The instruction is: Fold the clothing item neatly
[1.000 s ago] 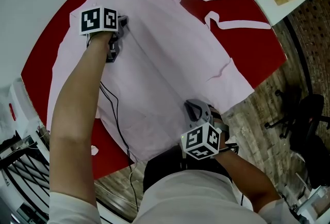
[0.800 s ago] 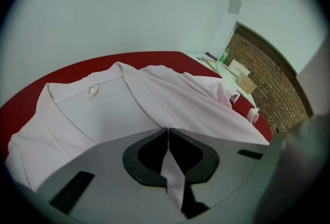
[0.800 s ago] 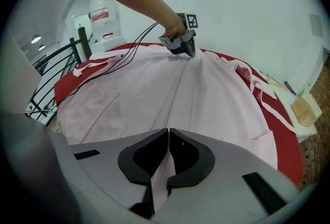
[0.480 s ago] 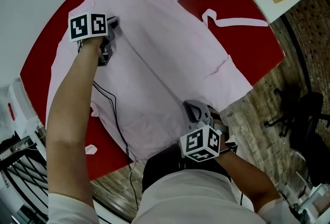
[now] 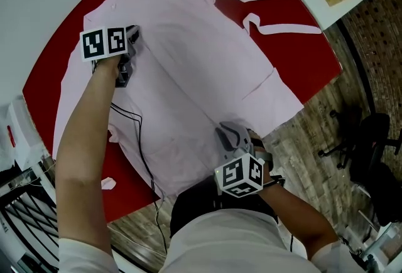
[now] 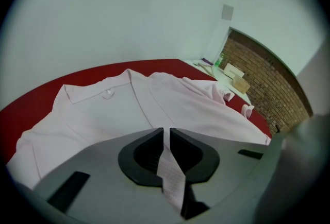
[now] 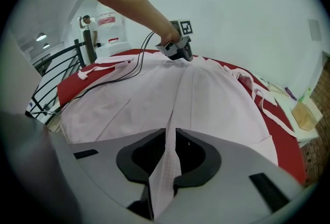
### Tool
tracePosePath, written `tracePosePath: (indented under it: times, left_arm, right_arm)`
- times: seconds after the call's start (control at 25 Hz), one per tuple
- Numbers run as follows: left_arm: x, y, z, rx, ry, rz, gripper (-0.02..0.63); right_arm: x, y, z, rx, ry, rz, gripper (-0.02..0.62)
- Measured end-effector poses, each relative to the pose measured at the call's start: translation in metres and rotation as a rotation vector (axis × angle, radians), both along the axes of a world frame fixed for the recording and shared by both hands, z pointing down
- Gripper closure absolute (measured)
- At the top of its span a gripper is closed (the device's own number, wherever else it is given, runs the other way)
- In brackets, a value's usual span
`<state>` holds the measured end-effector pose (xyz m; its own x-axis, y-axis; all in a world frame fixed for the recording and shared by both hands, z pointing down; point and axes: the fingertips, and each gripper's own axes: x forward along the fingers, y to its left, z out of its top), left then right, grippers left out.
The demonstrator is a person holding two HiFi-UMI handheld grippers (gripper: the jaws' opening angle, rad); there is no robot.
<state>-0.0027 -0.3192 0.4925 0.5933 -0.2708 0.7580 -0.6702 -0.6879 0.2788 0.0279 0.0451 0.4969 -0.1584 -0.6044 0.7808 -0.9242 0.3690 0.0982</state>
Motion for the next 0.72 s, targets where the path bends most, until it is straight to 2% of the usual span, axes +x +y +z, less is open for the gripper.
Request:
tracePosePath:
  times: [0.2,0.36,0.56,0.72]
  left_arm:
    - [0.006,0.025,-0.029,0.067,0.124,0.05,0.589]
    - [0.005,0.053,-0.054,0.111,0.218,0.081,0.59]
    - [0.004,0.095,-0.072,0.117,0.319,0.12,0.591]
    - [0.001,0.127,-0.076,0.094,0.366,0.139,0.591]
  right_arm:
    - [0.017,0.003,-0.012,0.014,-0.018,0.049,0.552]
    - [0.055,0.001,-0.022,0.032,-0.015,0.128,0.552]
    - [0.113,0.005,-0.025,0.032,0.104,0.188,0.552]
    - [0.149,0.014,-0.026,0.023,0.173,0.231,0.552]
